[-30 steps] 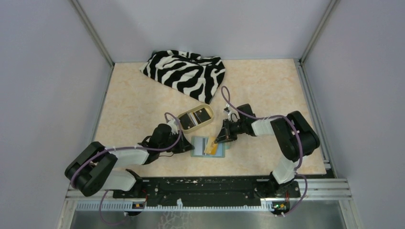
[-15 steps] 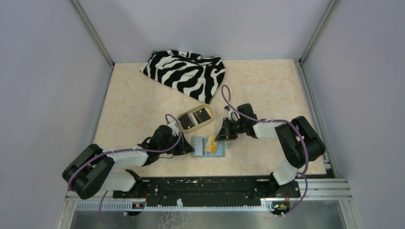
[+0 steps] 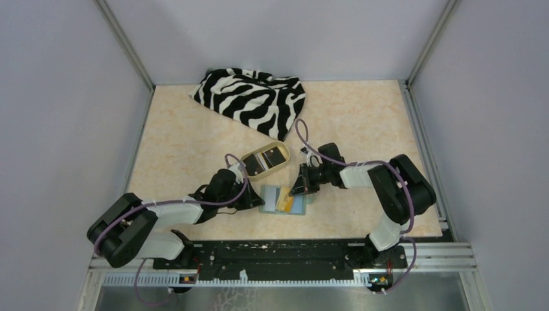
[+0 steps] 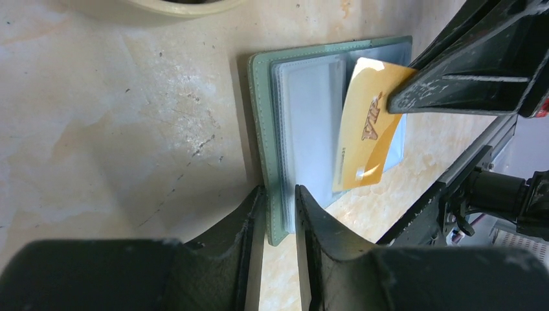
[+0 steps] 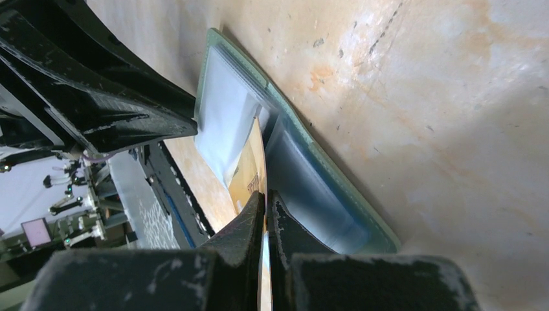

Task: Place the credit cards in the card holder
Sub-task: Insert the credit card into the card holder.

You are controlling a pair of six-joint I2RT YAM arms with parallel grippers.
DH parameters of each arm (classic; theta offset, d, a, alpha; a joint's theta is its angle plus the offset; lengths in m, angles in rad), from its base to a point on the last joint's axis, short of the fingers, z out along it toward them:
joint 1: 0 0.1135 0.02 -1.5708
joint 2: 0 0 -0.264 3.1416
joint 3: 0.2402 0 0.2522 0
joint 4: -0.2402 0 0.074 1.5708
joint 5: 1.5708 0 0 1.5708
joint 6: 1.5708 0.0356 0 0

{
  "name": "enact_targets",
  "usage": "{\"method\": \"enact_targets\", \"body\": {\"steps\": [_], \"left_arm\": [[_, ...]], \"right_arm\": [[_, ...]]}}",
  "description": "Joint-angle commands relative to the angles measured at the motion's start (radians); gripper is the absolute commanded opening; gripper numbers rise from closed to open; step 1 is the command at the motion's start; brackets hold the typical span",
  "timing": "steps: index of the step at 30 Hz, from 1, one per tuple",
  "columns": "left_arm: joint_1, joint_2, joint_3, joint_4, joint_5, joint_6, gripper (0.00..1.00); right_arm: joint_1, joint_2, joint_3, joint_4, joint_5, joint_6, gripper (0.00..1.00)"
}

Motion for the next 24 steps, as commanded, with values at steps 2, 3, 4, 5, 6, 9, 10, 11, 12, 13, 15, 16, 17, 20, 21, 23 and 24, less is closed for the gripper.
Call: {"method": "enact_targets", "body": {"steps": [2,3,4,5,6,9,10,11,12,13,15,16,17,20,21,23,24], "left_arm": [[-0.01,0.031,0.015,-0.051,-0.022,0.009,0.3],[-0.009,0.033,0.016,-0.052,-0.022,0.01,0.3],[-0.01,0.033,0.016,-0.051,-0.022,0.011,0.29],[-0.01,0.034,0.016,-0.051,-0.022,0.01,0.29],[-0.01,0.032,0.016,-0.05,-0.023,0.009,0.29],[-0.01,0.036,0.016,-0.05,-0.022,0.009,0.29],[-0.011,0.037,0.017,-0.048,-0.021,0.01,0.29],[-0.01,0.038,0.018,-0.048,-0.021,0.01,0.29],[-0.01,0.039,0.019,-0.048,-0.018,0.011,0.29],[-0.01,0.039,0.019,-0.046,-0.018,0.011,0.29],[-0.01,0.04,0.019,-0.045,-0.016,0.012,0.29],[-0.01,0.041,0.02,-0.046,-0.016,0.012,0.29],[-0.01,0.041,0.021,-0.046,-0.017,0.012,0.29],[-0.01,0.044,0.021,-0.047,-0.02,0.012,0.29],[-0.01,0.044,0.02,-0.048,-0.019,0.012,0.29],[-0.01,0.043,0.019,-0.048,-0.021,0.012,0.29],[-0.01,0.042,0.019,-0.048,-0.019,0.012,0.29]], "right_arm": [[0.029,0.044,0.007,0.035,-0.022,-0.016,0.0],[0.031,0.047,0.008,0.034,-0.022,-0.011,0.0],[0.033,0.051,0.009,0.028,-0.022,-0.008,0.0],[0.033,0.053,0.011,0.019,-0.016,-0.005,0.0],[0.033,0.054,0.011,0.01,-0.008,-0.002,0.0],[0.033,0.062,0.011,-0.018,0.004,0.017,0.0],[0.033,0.067,0.012,-0.028,0.004,0.02,0.0],[0.033,0.071,0.013,-0.037,0.007,0.027,0.0],[0.033,0.077,0.012,-0.038,0.005,0.031,0.0],[0.033,0.083,0.011,-0.037,0.003,0.036,0.0],[0.033,0.101,0.017,-0.045,-0.004,0.044,0.0],[0.033,0.11,0.024,-0.055,-0.011,0.043,0.0],[0.033,0.119,0.029,-0.067,-0.018,0.041,0.0],[0.033,0.114,0.027,-0.085,-0.024,0.04,0.0],[0.033,0.103,0.018,-0.079,-0.024,0.043,0.0],[0.033,0.092,0.006,-0.063,-0.022,0.058,0.0],[0.033,0.092,0.006,-0.066,-0.021,0.059,0.0]]}}
